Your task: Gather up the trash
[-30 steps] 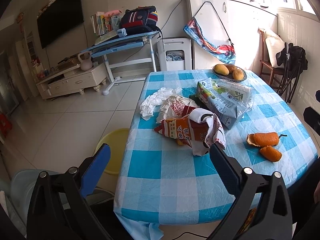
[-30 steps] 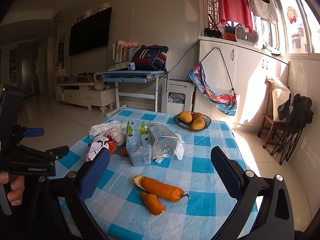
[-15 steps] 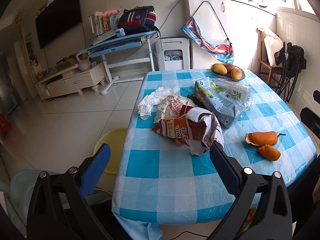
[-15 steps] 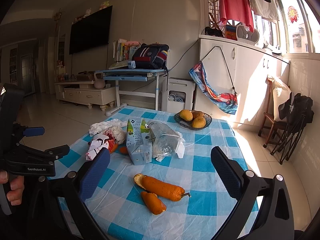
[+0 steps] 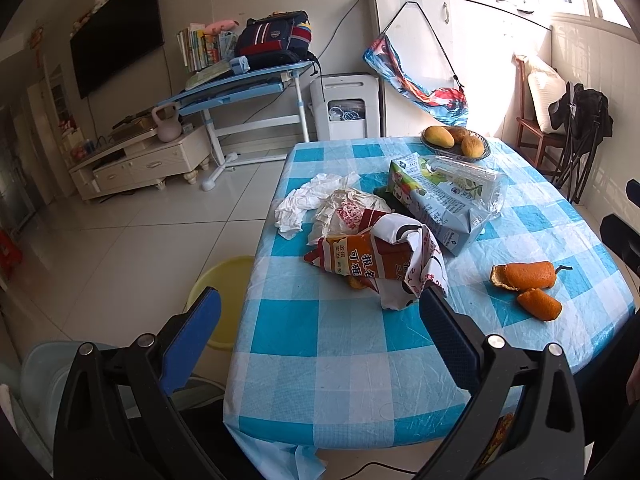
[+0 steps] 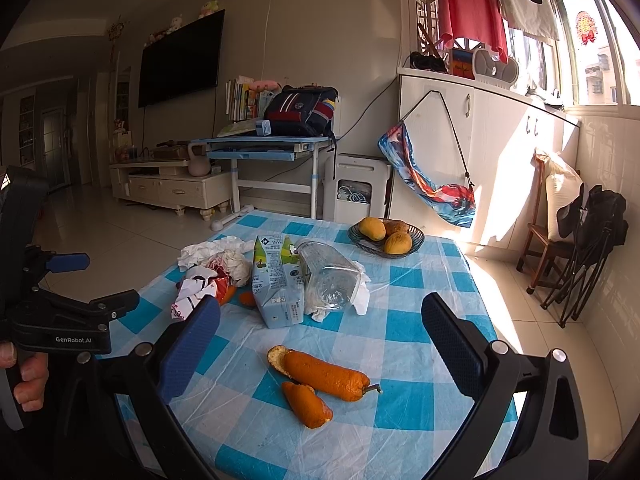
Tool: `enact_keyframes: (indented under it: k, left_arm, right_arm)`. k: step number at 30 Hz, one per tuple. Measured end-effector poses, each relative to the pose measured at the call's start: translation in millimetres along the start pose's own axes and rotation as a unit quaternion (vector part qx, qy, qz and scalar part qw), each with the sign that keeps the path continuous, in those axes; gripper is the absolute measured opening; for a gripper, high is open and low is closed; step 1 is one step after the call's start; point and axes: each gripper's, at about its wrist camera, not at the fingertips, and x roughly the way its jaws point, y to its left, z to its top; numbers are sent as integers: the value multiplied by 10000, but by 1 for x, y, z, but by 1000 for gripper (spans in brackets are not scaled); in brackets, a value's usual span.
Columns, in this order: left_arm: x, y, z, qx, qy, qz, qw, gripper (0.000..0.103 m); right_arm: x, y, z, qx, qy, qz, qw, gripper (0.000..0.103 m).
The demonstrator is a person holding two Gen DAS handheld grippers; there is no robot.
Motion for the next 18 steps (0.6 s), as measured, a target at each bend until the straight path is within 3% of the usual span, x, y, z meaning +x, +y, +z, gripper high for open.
enact_keyframes:
  k: [8, 18]
  left_arm:
    - [0, 0, 1, -8, 10, -23, 10000, 96]
    - [9, 0, 6, -180, 251, -521, 9982, 96]
  right_arm:
    - [1, 0, -1, 31, 76, -48, 10000, 97]
    - [12, -16, -17, 316, 533, 13, 9981, 97]
